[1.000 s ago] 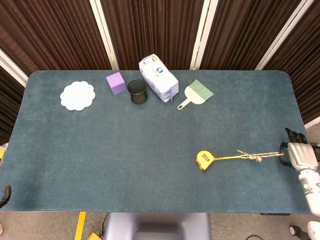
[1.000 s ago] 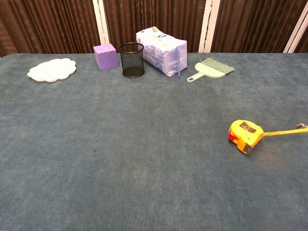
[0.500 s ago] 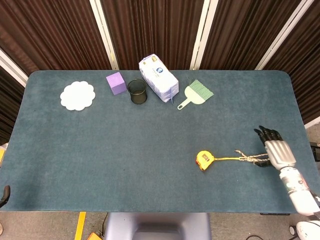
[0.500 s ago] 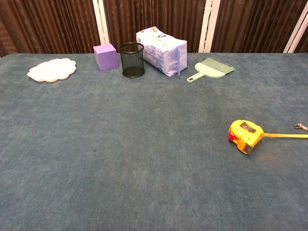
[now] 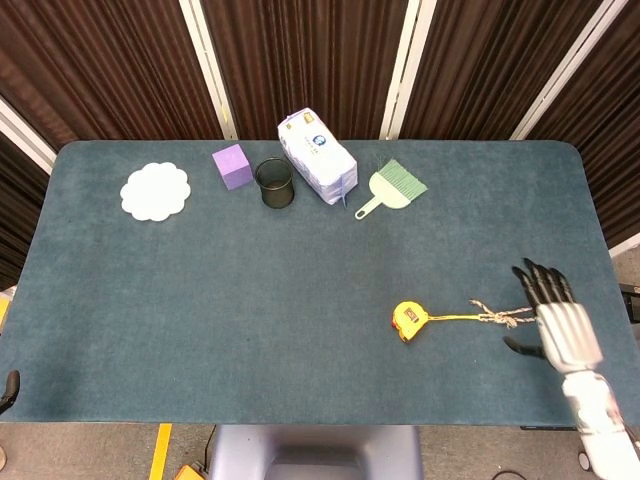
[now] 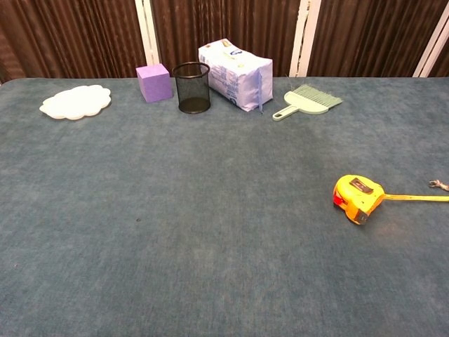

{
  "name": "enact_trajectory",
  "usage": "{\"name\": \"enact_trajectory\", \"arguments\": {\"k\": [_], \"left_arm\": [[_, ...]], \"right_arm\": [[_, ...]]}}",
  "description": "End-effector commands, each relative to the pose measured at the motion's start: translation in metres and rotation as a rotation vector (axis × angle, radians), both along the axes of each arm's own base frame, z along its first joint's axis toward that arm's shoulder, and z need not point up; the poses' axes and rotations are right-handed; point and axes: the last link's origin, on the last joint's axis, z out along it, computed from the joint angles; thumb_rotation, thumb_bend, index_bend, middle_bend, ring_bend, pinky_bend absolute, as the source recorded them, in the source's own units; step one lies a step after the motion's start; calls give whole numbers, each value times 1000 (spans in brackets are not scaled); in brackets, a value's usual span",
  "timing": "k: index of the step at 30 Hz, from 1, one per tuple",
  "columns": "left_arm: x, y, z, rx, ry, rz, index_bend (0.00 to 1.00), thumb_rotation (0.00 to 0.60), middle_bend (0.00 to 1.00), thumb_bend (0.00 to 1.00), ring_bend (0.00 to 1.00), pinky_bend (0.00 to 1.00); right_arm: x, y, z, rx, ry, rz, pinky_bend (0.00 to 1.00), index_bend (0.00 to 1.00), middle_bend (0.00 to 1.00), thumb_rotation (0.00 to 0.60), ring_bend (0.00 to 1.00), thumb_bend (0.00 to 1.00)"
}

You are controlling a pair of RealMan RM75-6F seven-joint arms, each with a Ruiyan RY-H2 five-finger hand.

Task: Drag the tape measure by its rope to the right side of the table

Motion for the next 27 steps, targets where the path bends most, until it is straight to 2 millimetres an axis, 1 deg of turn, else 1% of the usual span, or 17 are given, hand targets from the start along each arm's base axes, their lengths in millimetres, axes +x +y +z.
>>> {"name": "enact_trajectory", "arguments": {"k": [1, 4, 7, 9, 13, 20, 27], "left_arm": [[0, 0, 0, -2, 0, -1, 38, 600, 0, 466, 0, 109], [1, 1, -1, -3, 2, -2, 38, 600, 0, 467, 0, 109], [1, 1, -2, -6, 3, -4, 38, 600, 0, 468, 0, 110], [2, 1, -2, -7, 7, -11, 38, 600, 0, 467, 0, 110], [2, 2, -2, -13, 11, -26, 39, 600, 0, 467, 0, 108], [3, 4, -6, -48, 16, -40, 38, 600, 0, 467, 0, 104], [6, 12, -23, -88, 46, -67, 43, 600, 0, 467, 0, 102]], "right_arm": [[-13, 26, 14, -68, 20, -46, 0, 155, 1, 600, 0, 114], [-23, 33, 20, -107, 0, -59, 0, 177, 20, 600, 1, 114], [-25, 31, 21, -99, -1, -63, 0, 191, 30, 600, 2, 116], [-27, 31, 17, -86, 16, -73, 0, 191, 31, 600, 2, 119], [-24, 31, 10, -62, 33, -95, 0, 180, 31, 600, 2, 122], [-19, 34, 7, -47, 46, -109, 0, 162, 31, 600, 2, 121], [-18, 32, 2, -33, 49, -95, 0, 166, 31, 600, 3, 122]]}}
